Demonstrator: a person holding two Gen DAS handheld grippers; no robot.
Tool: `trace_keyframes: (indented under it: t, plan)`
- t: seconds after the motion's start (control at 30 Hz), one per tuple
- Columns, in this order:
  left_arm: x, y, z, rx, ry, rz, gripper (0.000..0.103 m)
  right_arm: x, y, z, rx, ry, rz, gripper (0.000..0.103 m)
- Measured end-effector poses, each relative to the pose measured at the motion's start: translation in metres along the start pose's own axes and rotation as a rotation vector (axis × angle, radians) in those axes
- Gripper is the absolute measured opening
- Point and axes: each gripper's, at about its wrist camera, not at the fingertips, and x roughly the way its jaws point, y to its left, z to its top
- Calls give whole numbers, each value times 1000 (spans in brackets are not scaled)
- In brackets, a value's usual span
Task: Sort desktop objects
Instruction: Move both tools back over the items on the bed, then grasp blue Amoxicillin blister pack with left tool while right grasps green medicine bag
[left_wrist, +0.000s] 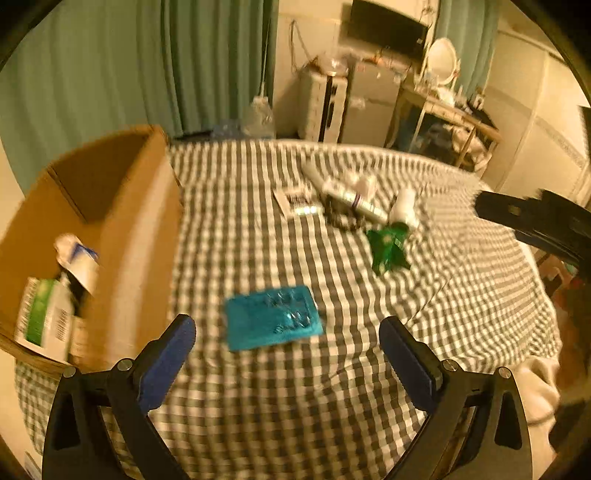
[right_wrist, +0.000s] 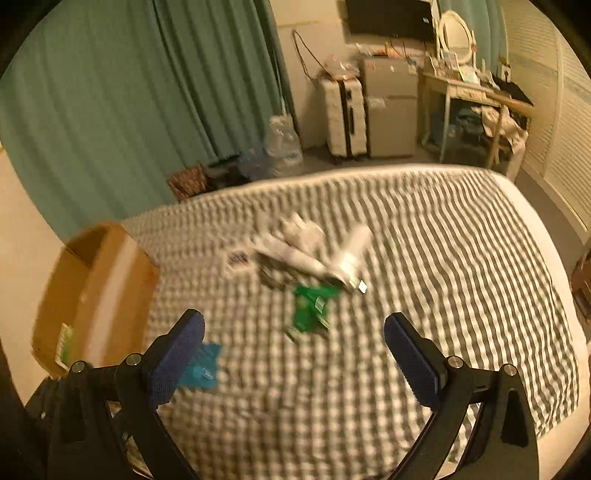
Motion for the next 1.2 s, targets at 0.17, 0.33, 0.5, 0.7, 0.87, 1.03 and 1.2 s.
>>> trace_keyframes:
  t: [0.17,0.33,0.5,0.7,0.87,1.03,1.2]
  plan:
    - [54,-7,-12,-50,112,18,102,29,-26,-15,11,45,17,98]
    - [89,1,-18,-91,179,70,102,57,-26,-24,-18,55,42,98]
    - [115,16,-12,-158,194,96,102,84,-23,-21,-57,56,26,98]
    - [141,20,-15,-158,200,119,103,129,-25,-5,-19,69,27,98]
    - [140,20,-22,-142,129,115,103,168,-25,-6,13,150,19,90]
    - [136,19,-31,-135,80,125,103,192,-39,-11,97,206,12,73]
    - [138,22,-38,-134,79,111,103,195,-26,-19,-22,206,-4,81]
